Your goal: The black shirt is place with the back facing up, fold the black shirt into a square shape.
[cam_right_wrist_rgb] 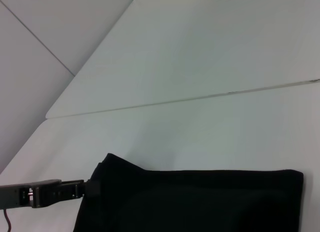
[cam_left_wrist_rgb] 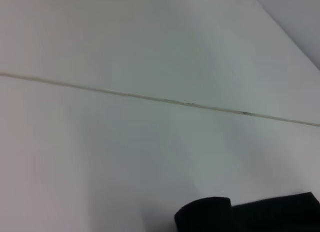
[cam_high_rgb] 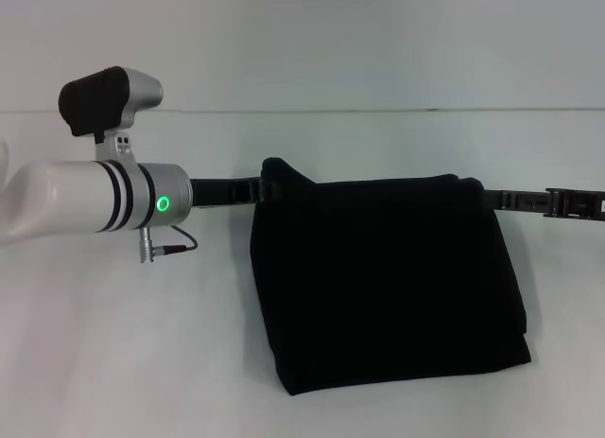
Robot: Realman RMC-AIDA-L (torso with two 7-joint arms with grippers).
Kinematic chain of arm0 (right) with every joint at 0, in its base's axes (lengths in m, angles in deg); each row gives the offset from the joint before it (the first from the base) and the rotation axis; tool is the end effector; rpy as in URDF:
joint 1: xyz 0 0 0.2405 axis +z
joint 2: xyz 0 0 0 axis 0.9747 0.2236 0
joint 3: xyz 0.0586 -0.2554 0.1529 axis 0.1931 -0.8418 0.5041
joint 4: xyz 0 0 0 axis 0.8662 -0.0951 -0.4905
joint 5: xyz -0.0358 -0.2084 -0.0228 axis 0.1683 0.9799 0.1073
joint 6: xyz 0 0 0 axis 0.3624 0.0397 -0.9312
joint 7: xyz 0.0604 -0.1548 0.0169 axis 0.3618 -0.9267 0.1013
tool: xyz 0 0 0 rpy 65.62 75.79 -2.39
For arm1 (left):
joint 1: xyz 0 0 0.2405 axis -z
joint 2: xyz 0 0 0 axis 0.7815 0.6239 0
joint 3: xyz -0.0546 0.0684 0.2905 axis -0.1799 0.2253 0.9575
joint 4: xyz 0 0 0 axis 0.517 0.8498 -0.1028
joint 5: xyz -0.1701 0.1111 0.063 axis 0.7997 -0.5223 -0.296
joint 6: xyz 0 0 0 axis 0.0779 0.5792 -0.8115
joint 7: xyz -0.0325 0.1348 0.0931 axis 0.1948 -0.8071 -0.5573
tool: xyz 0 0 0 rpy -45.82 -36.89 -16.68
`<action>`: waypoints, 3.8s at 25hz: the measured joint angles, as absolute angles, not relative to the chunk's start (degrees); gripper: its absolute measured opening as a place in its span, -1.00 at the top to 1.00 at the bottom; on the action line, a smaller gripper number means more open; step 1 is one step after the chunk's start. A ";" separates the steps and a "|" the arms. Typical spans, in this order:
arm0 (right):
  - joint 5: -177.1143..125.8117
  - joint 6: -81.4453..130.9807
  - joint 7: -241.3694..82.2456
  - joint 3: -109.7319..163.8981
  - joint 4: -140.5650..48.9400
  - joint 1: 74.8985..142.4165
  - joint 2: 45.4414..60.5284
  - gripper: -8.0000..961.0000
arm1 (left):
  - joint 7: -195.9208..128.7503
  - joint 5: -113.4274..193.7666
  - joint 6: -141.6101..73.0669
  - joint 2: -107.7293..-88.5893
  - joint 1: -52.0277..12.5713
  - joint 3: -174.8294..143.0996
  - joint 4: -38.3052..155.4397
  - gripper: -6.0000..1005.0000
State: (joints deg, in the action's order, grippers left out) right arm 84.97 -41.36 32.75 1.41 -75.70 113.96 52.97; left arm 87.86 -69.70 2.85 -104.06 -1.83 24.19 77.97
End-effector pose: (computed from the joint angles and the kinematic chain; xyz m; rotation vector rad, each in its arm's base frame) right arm 0.3266 0.4270 0.0037 -2.2942 1.4001 0.5457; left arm -0.2574 0.4777 -0.1088 -2.1728 -1.4439 -0.4349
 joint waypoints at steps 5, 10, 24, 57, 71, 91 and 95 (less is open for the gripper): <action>84.97 -41.40 32.75 1.39 -75.70 113.98 52.97 -0.96 | 88.07 -69.75 2.97 -103.79 -1.46 24.19 77.93 0.43; 84.97 -41.40 32.76 1.39 -75.70 113.99 52.95 -0.96 | 88.54 -69.75 3.87 -103.04 -0.09 24.18 77.93 0.82; 84.97 -41.45 32.87 1.39 -74.70 114.09 52.93 -0.96 | 88.58 -70.28 3.43 -101.41 3.07 24.28 77.63 0.87; 82.23 -23.50 28.86 1.93 -66.41 121.90 56.16 -0.91 | 87.86 -69.92 1.41 -102.57 -3.12 23.48 81.65 -0.39; 79.09 -34.09 26.07 -0.31 -67.14 119.97 52.77 -0.75 | 86.99 -70.10 5.48 -102.82 -4.25 23.49 82.10 -0.79; 79.17 -15.30 24.80 -20.27 -65.40 124.30 57.90 0.68 | 68.57 -62.84 29.39 -104.89 -12.58 22.87 90.64 -0.77; 79.18 -12.23 24.21 -21.70 -65.52 124.14 58.50 0.90 | 67.99 -62.89 29.11 -104.89 -12.42 22.89 90.35 -0.77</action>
State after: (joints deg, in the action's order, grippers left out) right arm 79.18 -12.23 24.21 -21.70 -65.52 124.14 58.50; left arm 67.99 -62.89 29.11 -104.89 -12.42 22.89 90.35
